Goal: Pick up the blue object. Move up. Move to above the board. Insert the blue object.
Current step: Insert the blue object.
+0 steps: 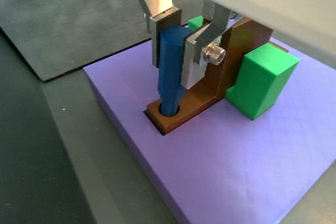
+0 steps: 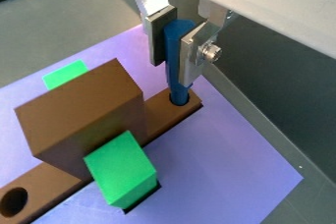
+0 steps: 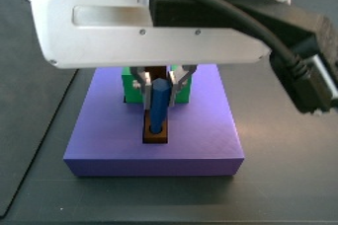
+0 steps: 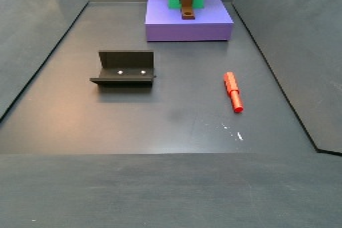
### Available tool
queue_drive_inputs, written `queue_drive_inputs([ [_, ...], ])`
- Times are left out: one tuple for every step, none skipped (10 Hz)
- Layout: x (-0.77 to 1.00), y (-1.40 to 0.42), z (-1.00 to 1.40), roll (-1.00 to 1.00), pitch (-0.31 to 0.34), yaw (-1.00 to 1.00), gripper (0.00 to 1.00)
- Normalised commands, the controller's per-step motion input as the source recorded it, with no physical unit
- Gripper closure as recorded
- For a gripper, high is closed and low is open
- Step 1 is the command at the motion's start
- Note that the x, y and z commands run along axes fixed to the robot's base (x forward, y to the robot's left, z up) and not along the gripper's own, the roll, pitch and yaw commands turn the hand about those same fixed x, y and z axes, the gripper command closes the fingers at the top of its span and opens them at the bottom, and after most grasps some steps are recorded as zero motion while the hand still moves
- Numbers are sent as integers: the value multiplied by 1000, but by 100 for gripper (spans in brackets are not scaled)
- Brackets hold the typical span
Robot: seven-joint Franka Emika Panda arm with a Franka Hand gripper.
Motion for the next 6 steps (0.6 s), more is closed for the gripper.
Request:
queue_drive_inputs([
  [17, -23, -234, 116, 0, 0, 100],
  [111, 0, -283, 134, 0, 3, 100],
  [114, 0, -291, 163, 0, 51, 100],
  [23, 0, -309, 146, 0, 77, 100],
  [49, -134, -269, 126, -6, 114, 100],
  [11, -143, -294, 111, -19, 106, 100],
])
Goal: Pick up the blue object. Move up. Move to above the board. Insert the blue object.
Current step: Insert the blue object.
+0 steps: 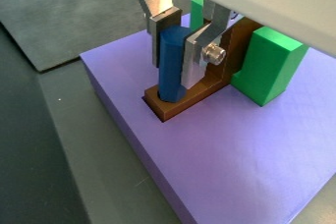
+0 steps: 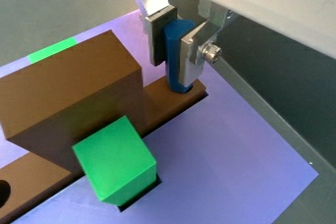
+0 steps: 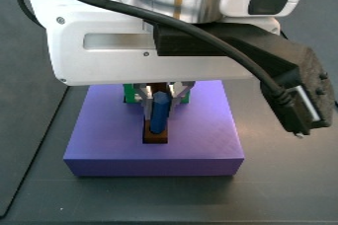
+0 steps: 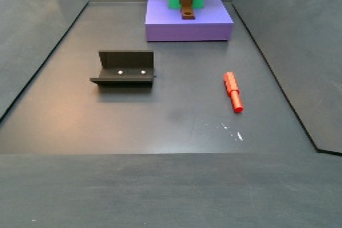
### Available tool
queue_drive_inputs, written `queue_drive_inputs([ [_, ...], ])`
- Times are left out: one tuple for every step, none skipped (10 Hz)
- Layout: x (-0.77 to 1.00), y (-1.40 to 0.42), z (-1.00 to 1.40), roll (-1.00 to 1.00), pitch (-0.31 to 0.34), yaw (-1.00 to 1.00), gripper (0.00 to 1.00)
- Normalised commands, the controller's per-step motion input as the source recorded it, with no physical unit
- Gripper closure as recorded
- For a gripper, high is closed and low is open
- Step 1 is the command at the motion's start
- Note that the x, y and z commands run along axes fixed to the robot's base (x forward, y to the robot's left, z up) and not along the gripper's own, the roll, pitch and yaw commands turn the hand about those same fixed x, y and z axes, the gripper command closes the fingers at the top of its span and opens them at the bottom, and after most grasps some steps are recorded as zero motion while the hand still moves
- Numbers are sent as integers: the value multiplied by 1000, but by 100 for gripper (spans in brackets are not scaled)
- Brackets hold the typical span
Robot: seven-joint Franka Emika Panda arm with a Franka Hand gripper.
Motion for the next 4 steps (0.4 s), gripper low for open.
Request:
queue_drive_inputs([
  [-14, -77, -334, 74, -67, 51, 100],
  [0, -26, 0, 59, 11, 0, 100],
  [0, -14, 0, 19, 0, 0, 100],
  [0, 0, 0, 0, 0, 0, 100],
])
